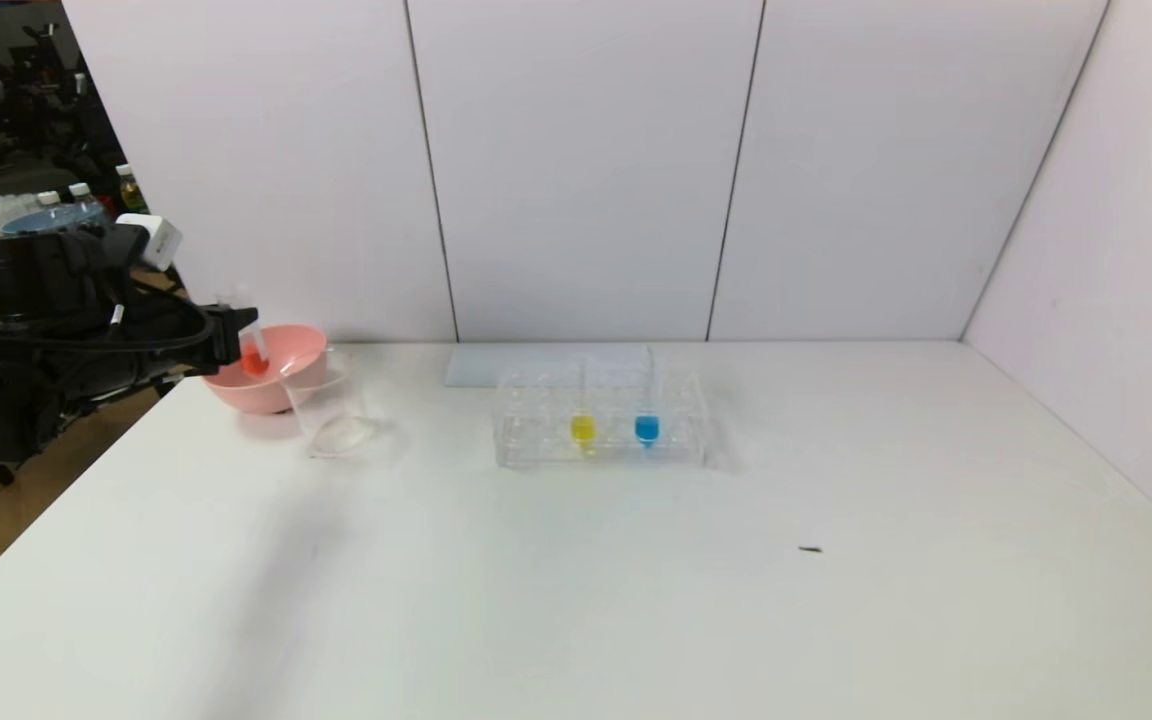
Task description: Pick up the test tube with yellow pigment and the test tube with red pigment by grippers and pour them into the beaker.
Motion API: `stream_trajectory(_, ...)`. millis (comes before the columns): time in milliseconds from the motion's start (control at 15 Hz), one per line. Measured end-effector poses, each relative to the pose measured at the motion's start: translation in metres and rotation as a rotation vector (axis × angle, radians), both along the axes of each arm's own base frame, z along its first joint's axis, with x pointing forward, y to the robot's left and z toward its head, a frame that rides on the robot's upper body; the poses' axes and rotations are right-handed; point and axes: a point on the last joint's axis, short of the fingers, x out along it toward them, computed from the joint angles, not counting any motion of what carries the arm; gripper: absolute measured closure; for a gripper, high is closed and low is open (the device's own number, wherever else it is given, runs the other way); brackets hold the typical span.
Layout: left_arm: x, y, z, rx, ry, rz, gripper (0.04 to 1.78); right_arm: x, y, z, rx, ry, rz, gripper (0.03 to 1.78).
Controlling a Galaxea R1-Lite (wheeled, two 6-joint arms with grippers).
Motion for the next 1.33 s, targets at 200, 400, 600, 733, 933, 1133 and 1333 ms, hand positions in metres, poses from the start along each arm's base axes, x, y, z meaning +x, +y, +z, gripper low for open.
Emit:
stream_trajectory(200, 0.0004, -0.0006, 0.0002, 0.035, 0.001, -0.022, 1.38, 0.0000, 0.0000, 0.0000, 0.000, 0.000, 0.000, 0.11)
stream_trajectory(400, 0.0010, -0.0005, 0.0000, 0.095, 0.018, -0.037, 1.38, 0.0000, 0.0000, 0.0000, 0.000, 0.000, 0.000, 0.11)
stream_trajectory(600, 0.0009, -0.0002, 0.0002, 0.119, 0.026, -0.043, 1.38, 0.0000, 0.0000, 0.0000, 0.000, 0.000, 0.000, 0.11)
stream_trajectory(733, 0.0010, 0.0002, 0.0009, 0.142, 0.036, -0.047, 1.38, 0.0000, 0.0000, 0.0000, 0.000, 0.000, 0.000, 0.11)
stream_trajectory(933, 0.0015, 0.0003, 0.0031, 0.208, 0.067, -0.065, 1.38, 0.0000, 0.0000, 0.0000, 0.000, 0.000, 0.000, 0.11)
stream_trajectory(1133, 0.0014, 0.0007, 0.0031, 0.320, 0.069, -0.092, 1.38, 0.0000, 0.0000, 0.0000, 0.000, 0.000, 0.000, 0.11)
stream_trajectory(1333, 0.0014, 0.0008, 0.0022, 0.350, 0.093, -0.106, 1.38, 0.0000, 0.0000, 0.0000, 0.000, 0.000, 0.000, 0.11)
